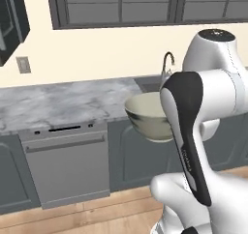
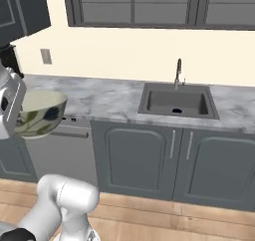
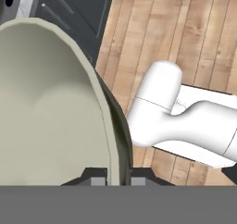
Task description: Pick the mug and place it in the sink. Pick the bowl and place it in the open cabinet and then close the cabinet.
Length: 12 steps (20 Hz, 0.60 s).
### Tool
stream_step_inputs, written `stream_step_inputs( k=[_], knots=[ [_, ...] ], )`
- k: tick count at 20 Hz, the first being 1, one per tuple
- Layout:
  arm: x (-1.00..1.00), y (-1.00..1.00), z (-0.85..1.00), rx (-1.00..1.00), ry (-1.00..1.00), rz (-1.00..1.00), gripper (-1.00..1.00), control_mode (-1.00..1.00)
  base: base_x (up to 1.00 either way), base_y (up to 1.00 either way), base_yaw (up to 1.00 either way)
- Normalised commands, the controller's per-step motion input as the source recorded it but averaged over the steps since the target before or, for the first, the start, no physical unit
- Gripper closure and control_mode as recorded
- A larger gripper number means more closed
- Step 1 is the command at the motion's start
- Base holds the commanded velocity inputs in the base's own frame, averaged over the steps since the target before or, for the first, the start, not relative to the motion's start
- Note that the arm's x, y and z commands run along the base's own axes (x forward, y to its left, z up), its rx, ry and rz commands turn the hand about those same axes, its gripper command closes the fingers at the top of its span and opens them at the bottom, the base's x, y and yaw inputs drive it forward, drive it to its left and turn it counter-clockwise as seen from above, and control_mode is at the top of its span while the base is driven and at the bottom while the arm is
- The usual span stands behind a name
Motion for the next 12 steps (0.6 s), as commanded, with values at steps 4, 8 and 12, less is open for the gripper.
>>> stream_step_inputs(
  k=[4,8,12],
  knots=[
    [0.00,0.00,0.00,0.00,0.00,0.00,1.00,1.00,-0.09,1.00,0.00],
    [0.00,0.00,0.00,0.00,0.00,0.00,1.00,1.00,0.00,1.00,0.00],
    [0.00,0.00,0.00,0.00,0.00,0.00,1.00,1.00,0.25,1.00,-0.11]
  ],
)
